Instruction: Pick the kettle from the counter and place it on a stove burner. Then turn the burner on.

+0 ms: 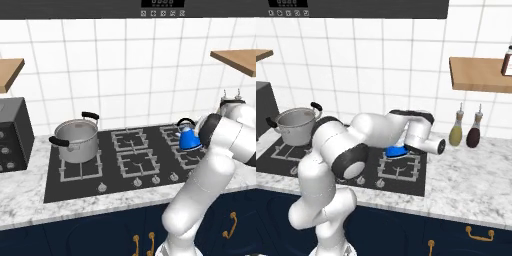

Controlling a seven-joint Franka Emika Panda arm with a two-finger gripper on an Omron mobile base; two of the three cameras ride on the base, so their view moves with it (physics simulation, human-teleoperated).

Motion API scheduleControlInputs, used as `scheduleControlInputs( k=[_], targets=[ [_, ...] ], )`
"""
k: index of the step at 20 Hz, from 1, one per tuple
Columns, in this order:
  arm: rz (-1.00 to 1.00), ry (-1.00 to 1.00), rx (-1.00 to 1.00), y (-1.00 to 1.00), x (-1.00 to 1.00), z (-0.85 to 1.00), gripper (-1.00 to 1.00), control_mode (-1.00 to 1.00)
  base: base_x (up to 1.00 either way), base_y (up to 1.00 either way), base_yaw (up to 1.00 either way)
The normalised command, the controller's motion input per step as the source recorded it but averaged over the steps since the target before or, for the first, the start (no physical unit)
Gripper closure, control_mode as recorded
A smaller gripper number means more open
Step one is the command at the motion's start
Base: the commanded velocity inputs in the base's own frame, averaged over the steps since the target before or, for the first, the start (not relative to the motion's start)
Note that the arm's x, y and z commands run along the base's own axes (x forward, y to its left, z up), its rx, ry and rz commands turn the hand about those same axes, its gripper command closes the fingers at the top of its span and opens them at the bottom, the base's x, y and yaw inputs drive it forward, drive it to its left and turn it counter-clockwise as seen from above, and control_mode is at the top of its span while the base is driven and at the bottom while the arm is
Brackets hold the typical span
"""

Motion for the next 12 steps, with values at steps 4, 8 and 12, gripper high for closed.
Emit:
scheduleControlInputs(
  k=[4,8,12],
  targets=[
    [0.11,-0.07,0.0,-0.36,-0.01,-0.41,1.0,-1.0,0.0,0.0,0.0],
    [0.04,-0.06,0.0,-0.33,-0.19,-0.51,1.0,-1.0,0.0,0.0,0.0],
    [0.0,-0.06,0.0,-0.12,-0.17,-0.54,1.0,-1.0,0.0,0.0,0.0]
  ],
)
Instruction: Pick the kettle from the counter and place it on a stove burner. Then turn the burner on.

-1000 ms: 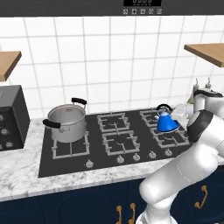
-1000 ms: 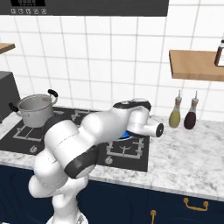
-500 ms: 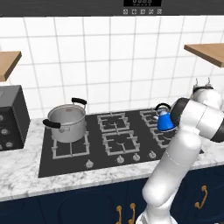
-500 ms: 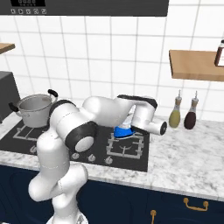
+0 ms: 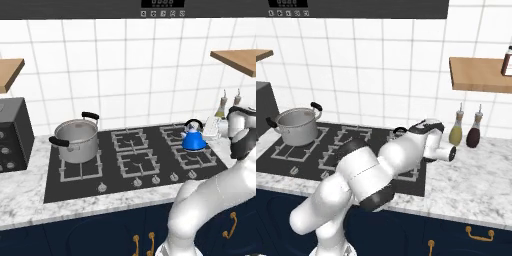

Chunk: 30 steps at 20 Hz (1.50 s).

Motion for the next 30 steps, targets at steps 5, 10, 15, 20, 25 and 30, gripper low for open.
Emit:
scheduleControlInputs(
  k=[5,10,15,20,25,30],
  targets=[
    [0.0,-0.02,-0.01,0.04,-0.11,-0.52,1.0,-1.0,0.0,0.0,0.0],
    [-0.03,0.0,-0.04,0.28,-0.29,-0.56,1.0,-1.0,0.0,0.0,0.0],
    [-0.07,-0.02,-0.06,0.44,-0.36,-0.53,1.0,-1.0,0.0,0.0,0.0],
    [-0.08,-0.01,-0.04,0.23,-0.15,-0.37,-1.0,-1.0,0.0,0.0,0.0],
    [-0.06,0.0,0.0,0.0,0.0,-0.11,-1.0,-1.0,0.0,0.0,0.0],
    [-0.04,0.0,0.0,0.0,0.0,0.0,-1.0,-1.0,0.0,0.0,0.0]
  ],
)
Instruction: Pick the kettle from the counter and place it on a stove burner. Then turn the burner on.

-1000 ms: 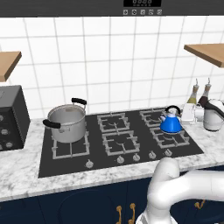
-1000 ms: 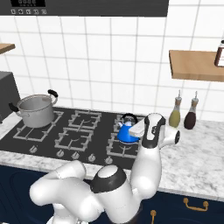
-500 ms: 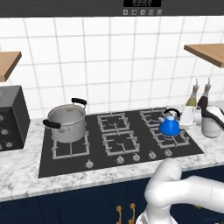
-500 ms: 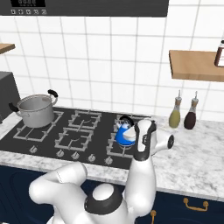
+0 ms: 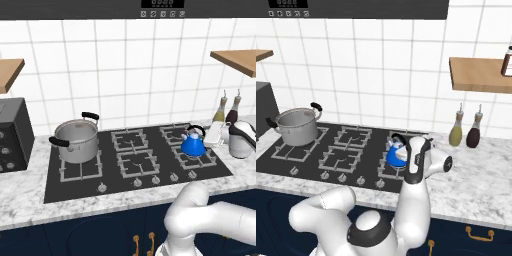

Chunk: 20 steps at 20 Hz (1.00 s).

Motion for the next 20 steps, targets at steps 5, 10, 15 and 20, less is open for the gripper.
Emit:
scheduleControlInputs(
  k=[5,10,15,20],
  targets=[
    [-0.01,-0.02,0.0,-0.08,0.0,0.0,-1.0,-1.0,0.0,0.0,0.0],
    [0.0,-0.08,0.0,-0.22,0.0,0.0,-1.0,-1.0,0.0,0.0,0.0],
    [0.0,-0.09,0.0,-0.1,-0.09,0.03,-1.0,-1.0,0.0,0.0,0.0],
    [0.01,0.0,0.0,0.0,-0.56,0.28,-1.0,-1.0,0.0,0.0,0.0]
  ],
)
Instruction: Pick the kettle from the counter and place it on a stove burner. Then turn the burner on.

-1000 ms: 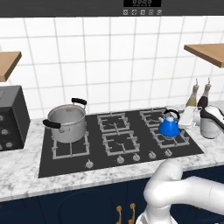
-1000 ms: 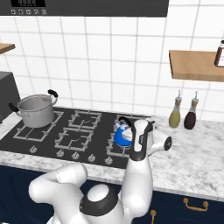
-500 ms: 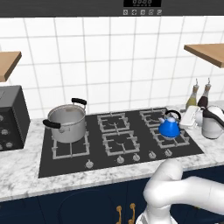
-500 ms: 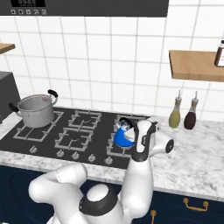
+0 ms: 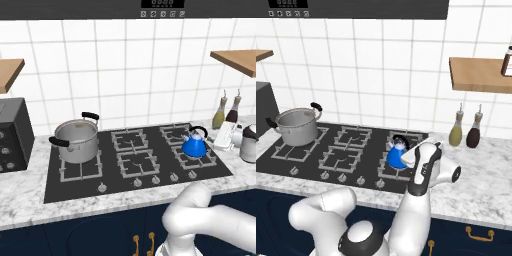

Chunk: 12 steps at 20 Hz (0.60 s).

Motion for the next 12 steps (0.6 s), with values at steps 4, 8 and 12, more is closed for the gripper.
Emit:
scheduleControlInputs(
  k=[4,8,12],
  targets=[
    [0.01,0.04,0.0,0.03,-0.64,0.39,-1.0,-1.0,0.0,0.0,0.0],
    [-0.05,0.24,0.0,0.03,-0.58,0.43,-1.0,-1.0,0.0,0.0,0.0],
    [-0.17,0.4,-0.01,0.21,-0.27,0.45,-1.0,-1.0,0.0,0.0,0.0]
  ],
)
